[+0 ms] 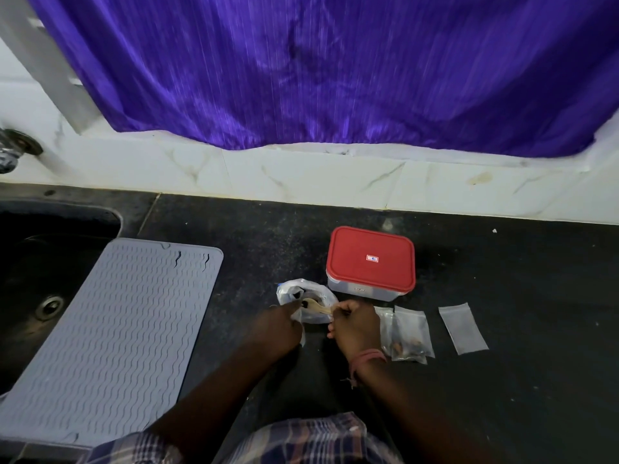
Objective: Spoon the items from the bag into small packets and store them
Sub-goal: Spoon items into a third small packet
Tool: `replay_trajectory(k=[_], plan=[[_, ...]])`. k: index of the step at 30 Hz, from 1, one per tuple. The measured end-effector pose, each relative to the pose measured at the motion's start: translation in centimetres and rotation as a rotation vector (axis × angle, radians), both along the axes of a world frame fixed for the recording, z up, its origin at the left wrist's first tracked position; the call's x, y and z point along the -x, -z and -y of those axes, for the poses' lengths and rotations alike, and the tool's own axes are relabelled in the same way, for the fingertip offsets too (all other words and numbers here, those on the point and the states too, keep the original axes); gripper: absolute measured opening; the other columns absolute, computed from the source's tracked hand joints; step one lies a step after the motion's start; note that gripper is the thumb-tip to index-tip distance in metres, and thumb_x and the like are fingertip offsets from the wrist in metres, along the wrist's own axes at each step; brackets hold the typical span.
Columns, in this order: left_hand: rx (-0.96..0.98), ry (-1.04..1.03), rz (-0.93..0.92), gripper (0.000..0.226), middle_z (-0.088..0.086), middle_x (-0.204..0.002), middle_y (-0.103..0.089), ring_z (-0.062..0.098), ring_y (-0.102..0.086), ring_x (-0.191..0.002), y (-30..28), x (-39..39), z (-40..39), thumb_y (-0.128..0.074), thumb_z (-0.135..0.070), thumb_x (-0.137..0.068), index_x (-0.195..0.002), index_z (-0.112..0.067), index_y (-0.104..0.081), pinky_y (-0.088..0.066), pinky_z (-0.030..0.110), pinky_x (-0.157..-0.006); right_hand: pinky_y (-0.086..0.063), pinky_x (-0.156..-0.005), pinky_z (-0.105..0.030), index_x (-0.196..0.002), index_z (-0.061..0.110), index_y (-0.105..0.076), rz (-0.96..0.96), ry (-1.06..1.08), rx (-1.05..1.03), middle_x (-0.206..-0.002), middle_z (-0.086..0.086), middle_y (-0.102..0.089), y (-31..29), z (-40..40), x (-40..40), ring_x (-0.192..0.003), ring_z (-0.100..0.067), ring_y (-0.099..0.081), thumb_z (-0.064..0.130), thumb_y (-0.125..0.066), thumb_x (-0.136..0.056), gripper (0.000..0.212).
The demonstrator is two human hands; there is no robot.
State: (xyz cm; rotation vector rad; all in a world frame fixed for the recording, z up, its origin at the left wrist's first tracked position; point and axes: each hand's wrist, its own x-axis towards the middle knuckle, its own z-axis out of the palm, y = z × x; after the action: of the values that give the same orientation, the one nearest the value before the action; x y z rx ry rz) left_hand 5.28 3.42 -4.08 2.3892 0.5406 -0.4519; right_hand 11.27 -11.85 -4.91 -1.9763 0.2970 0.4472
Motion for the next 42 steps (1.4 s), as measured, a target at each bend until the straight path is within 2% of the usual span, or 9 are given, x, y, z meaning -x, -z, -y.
replay_trajectory(k=[3,9,13,16,22,27,31,36,42], plan=[[-0.029,-0.005,0.042,0.046,0.010,-0.133,-0.064,0.020,-0.065,-0.114,-0.5,-0.2,0.3,-0.047,-0.021,-0.100,-0.145,-0.028,-0.053,-0.048,0.028,-0.093,-0.055,-0.050,-0.026,-0.083,0.012,-0.070,-0.060,0.049,-0.062,-0.060,-0.008,-0.070,0.0,-0.1,0.3,-0.047,-0.016,-0.067,0.009,-0.057,-0.093,0.017],[0.046,-0.084,0.083,0.048,0.007,-0.120,-0.071,0.017,-0.070,-0.096,-1.1,0.2,0.0,-0.050,-0.022,-0.097,-0.143,-0.033,-0.054,-0.056,0.030,-0.085,-0.059,-0.064,-0.037,-0.086,0.004,-0.071,-0.132,0.146,-0.164,-0.058,-0.008,-0.069,0.6,0.7,-0.6,-0.049,-0.020,-0.065,0.004,-0.056,-0.094,0.016],[0.083,-0.200,0.156,0.032,0.002,-0.106,-0.072,0.020,-0.069,-0.093,-1.7,0.1,-0.7,-0.057,-0.022,-0.094,-0.125,-0.029,-0.056,-0.056,0.036,-0.084,-0.059,-0.069,-0.042,-0.087,0.001,-0.071,-0.078,0.149,-0.189,-0.060,-0.010,-0.069,-0.6,1.0,-0.9,-0.050,-0.020,-0.065,0.003,-0.056,-0.093,0.016],[0.120,-0.321,0.140,0.024,0.001,-0.095,-0.067,0.020,-0.067,-0.089,-2.1,-0.1,-1.7,-0.067,-0.021,-0.090,-0.108,-0.020,-0.051,-0.057,0.039,-0.082,-0.058,-0.062,-0.037,-0.083,0.000,-0.072,-0.014,0.140,-0.203,-0.064,-0.014,-0.068,-1.9,1.1,-1.1,-0.049,-0.020,-0.063,0.000,-0.057,-0.092,0.017],[0.096,-0.425,0.162,0.006,0.002,-0.079,-0.070,0.016,-0.071,-0.074,-2.6,-0.1,-2.7,-0.069,-0.016,-0.090,-0.089,-0.019,-0.063,-0.062,0.043,-0.079,-0.057,-0.055,-0.034,-0.082,0.002,-0.071,0.057,0.001,-0.259,-0.062,-0.012,-0.067,-4.1,0.0,-0.5,-0.052,-0.019,-0.061,0.002,-0.058,-0.093,0.017],[0.063,-0.431,0.258,0.015,-0.001,-0.083,-0.067,0.018,-0.067,-0.078,-2.8,0.0,-2.1,-0.073,-0.017,-0.086,-0.093,-0.019,-0.060,-0.060,0.041,-0.077,-0.060,-0.061,-0.037,-0.076,0.020,-0.070,0.225,-0.166,-0.130,-0.065,-0.002,-0.071,-4.4,-1.0,0.7,-0.054,-0.016,-0.068,0.009,-0.060,-0.093,0.022],[0.059,-0.400,0.314,0.016,-0.004,-0.083,-0.066,0.015,-0.066,-0.079,-2.7,0.2,-1.8,-0.073,-0.015,-0.087,-0.095,-0.018,-0.059,-0.058,0.038,-0.075,-0.052,-0.071,-0.032,-0.082,0.018,-0.069,0.653,-0.460,0.232,-0.082,0.002,-0.069,-3.6,-1.6,0.7,-0.076,-0.014,-0.064,0.013,-0.058,-0.090,0.014],[0.106,-0.473,0.335,0.017,-0.007,-0.082,-0.064,0.007,-0.061,-0.074,-2.8,0.2,-1.7,-0.072,-0.008,-0.085,-0.094,-0.017,-0.061,-0.047,0.022,-0.062,-0.052,-0.056,-0.034,-0.090,0.016,-0.065,1.024,-0.846,0.480,-0.092,-0.002,-0.058,-2.4,-1.9,1.9,-0.072,-0.021,-0.063,0.010,-0.066,-0.081,0.010],[0.235,-0.613,0.312,0.015,0.000,-0.084,-0.070,0.017,-0.070,-0.077,-2.5,0.2,-2.4,-0.077,-0.019,-0.084,-0.090,-0.019,-0.063,-0.055,0.032,-0.067,-0.055,-0.077,-0.027,-0.107,0.013,-0.069,1.062,-0.661,0.307,-0.104,-0.002,-0.064,-2.2,-1.1,1.4,-0.088,-0.016,-0.063,0.010,-0.061,-0.090,0.019]])
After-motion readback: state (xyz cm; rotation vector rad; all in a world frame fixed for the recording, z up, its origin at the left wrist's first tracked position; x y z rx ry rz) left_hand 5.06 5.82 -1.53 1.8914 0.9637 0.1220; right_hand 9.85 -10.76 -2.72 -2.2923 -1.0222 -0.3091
